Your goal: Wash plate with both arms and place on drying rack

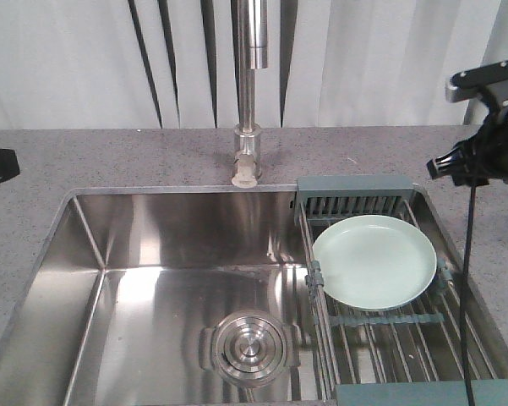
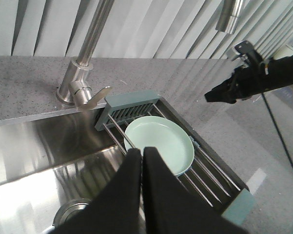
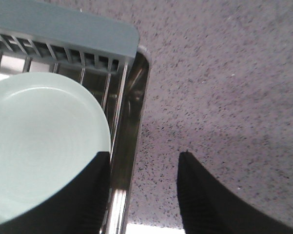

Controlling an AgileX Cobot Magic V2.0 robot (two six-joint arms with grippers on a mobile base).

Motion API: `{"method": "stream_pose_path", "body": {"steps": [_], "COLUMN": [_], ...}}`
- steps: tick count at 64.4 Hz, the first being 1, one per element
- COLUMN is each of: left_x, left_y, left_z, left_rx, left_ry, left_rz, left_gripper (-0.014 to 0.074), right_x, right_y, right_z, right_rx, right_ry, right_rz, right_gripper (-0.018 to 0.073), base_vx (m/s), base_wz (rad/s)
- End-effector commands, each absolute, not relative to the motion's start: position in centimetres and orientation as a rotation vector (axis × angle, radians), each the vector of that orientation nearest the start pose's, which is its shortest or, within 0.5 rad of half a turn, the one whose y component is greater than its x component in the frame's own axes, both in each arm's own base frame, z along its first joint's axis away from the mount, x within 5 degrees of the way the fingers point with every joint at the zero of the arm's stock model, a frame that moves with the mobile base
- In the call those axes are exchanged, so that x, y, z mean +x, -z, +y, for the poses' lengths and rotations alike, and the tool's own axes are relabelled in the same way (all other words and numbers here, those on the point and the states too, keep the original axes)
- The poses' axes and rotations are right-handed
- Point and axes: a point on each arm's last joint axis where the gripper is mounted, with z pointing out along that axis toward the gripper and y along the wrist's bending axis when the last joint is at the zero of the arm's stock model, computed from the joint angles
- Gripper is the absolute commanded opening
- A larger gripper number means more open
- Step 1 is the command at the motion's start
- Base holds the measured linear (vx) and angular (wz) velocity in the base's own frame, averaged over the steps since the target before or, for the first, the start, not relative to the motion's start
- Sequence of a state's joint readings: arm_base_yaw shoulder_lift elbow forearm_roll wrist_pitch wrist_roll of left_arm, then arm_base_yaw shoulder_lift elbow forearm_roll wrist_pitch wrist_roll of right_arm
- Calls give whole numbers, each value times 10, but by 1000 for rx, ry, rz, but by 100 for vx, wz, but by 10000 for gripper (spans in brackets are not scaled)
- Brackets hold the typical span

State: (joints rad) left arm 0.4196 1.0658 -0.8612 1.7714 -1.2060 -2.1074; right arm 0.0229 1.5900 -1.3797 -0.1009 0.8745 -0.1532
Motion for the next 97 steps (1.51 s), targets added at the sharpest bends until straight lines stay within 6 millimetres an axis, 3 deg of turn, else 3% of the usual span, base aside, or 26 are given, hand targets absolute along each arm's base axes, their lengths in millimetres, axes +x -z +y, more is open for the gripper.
{"method": "stream_pose_path", "body": {"steps": [1, 13, 22, 36, 46, 53, 65, 83, 97], "left_x": [194, 195, 195, 205, 231, 259, 305, 367, 399], "left_y": [-368, -370, -374, -391, -415, -425, -424, -398, -363], "left_z": [-3, -3, -5, -1, -6, -17, -46, -93, -124], "left_rx": [241, 228, 209, 179, 240, 294, 367, 381, 410], "left_ry": [919, 936, 972, 1012, 1041, 1070, 1148, 1234, 1317], "left_rz": [1900, 1878, 1835, 1748, 1692, 1683, 1691, 1735, 1793], "left_gripper": [-6, -6, -6, -6, -6, -6, -6, -6, -6], "right_x": [317, 244, 180, 89, 47, 34, 30, 30, 30], "right_y": [-375, -439, -477, -499, -501, -500, -496, -495, -494], "right_z": [-1, 7, 12, 13, 13, 13, 13, 13, 13], "right_rx": [-267, -303, -325, -336, -343, -347, -359, -363, -363], "right_ry": [187, 101, 47, 32, 39, 40, 36, 34, 35], "right_rz": [2381, 2187, 2016, 1891, 1848, 1843, 1883, 1898, 1901], "right_gripper": [247, -12, -11, -11, -11, -11, -11, -11, -11], "base_vx": [0, 0, 0, 0, 0, 0, 0, 0, 0], "base_wz": [0, 0, 0, 0, 0, 0, 0, 0, 0]}}
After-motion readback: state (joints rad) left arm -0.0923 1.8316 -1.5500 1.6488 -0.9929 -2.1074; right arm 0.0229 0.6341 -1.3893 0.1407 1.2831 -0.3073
